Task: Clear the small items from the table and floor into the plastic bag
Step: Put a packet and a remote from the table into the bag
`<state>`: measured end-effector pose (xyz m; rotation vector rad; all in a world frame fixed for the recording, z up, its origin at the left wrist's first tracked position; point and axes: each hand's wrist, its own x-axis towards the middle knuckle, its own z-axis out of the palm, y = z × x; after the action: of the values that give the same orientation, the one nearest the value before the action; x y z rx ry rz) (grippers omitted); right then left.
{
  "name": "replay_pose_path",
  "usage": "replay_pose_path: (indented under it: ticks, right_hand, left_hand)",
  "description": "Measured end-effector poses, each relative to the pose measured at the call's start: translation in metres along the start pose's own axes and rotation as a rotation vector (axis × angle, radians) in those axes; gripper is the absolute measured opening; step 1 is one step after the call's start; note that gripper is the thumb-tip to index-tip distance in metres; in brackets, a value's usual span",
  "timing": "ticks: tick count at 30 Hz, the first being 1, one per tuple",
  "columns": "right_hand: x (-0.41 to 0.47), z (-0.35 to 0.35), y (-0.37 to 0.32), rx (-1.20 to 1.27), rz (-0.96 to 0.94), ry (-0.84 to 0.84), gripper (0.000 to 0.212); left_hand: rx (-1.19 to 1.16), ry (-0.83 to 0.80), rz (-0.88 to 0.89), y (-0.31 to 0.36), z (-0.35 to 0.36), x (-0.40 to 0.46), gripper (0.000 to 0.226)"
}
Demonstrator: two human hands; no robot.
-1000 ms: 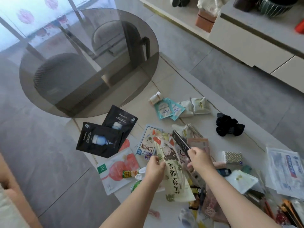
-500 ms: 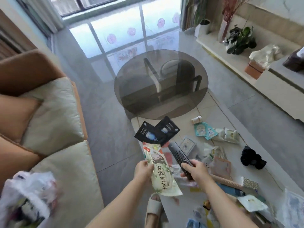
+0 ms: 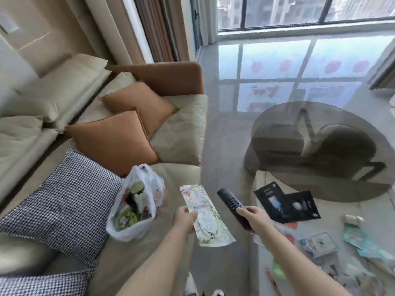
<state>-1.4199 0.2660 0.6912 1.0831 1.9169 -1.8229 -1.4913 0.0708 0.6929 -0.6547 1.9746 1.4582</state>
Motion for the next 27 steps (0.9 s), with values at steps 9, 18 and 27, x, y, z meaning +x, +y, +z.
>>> replay_pose_path:
  ticks: [9, 18, 27]
  right_hand:
    - [0.028, 0.157, -0.054, -0.198, -0.008, -0.110, 0.014]
    - [0.054, 0.290, -0.077, -0.383, 0.060, -0.228, 0.019]
    - [0.110, 0.371, -0.088, -0.509, 0.008, -0.256, 0.021]
  left_hand:
    - [-0.054, 0.108, -0.044, -0.015, -0.152, 0.055, 0.025]
    - [-0.088, 0.190, -0.118, -0.039, -0.261, 0.103, 0.022]
    - [-0.188, 0.256, -0.275, -0.060, -0.283, 0.183, 0.036]
